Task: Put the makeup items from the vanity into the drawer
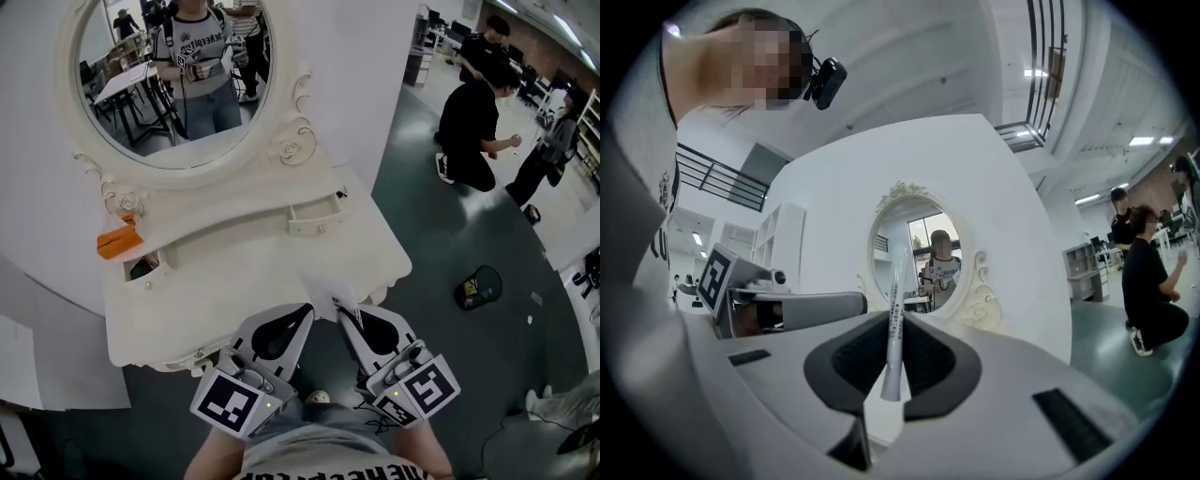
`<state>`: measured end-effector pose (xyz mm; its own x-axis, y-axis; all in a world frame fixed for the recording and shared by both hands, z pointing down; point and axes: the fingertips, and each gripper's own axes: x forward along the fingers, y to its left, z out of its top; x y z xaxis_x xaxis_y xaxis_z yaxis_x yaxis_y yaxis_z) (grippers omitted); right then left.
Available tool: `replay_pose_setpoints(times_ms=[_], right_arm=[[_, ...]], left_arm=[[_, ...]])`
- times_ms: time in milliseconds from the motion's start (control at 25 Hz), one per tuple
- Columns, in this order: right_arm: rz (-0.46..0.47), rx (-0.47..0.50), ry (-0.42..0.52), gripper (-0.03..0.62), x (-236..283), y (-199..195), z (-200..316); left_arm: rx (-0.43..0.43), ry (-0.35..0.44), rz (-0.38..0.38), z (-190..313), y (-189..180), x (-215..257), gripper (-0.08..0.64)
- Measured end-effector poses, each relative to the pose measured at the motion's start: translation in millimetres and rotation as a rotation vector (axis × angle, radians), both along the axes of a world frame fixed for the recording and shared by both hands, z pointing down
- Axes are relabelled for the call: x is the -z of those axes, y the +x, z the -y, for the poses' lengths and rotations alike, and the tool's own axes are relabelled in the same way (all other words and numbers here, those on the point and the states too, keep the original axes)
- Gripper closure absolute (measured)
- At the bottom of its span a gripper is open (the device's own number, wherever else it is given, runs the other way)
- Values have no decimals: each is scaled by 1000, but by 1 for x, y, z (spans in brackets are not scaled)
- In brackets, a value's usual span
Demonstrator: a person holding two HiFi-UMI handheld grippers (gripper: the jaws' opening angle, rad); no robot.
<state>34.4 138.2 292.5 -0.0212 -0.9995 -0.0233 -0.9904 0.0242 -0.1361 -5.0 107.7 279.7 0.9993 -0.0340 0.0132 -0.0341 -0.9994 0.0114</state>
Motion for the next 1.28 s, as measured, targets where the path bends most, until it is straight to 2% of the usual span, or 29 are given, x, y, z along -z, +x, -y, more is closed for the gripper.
replay_pose_setpoints(times_ms=[120, 240, 520, 1000, 1280], right_arm=[[5, -1, -2, 551, -2, 4, 3], [4, -7, -8, 551, -3, 8, 8], [-4, -45, -12, 551, 0, 25, 25], [-17, -125, -22, 551, 4, 50, 70], [-14, -164, -36, 551, -2, 61, 100]], left_arm=[[2, -23, 25, 3, 3, -2, 538], [-1, -13, 15, 10, 8, -1, 538], [-42, -50, 58, 24, 25, -4, 538], [-119, -34, 23, 76, 54, 2, 538], [-154, -60, 57, 107, 65, -4, 538]])
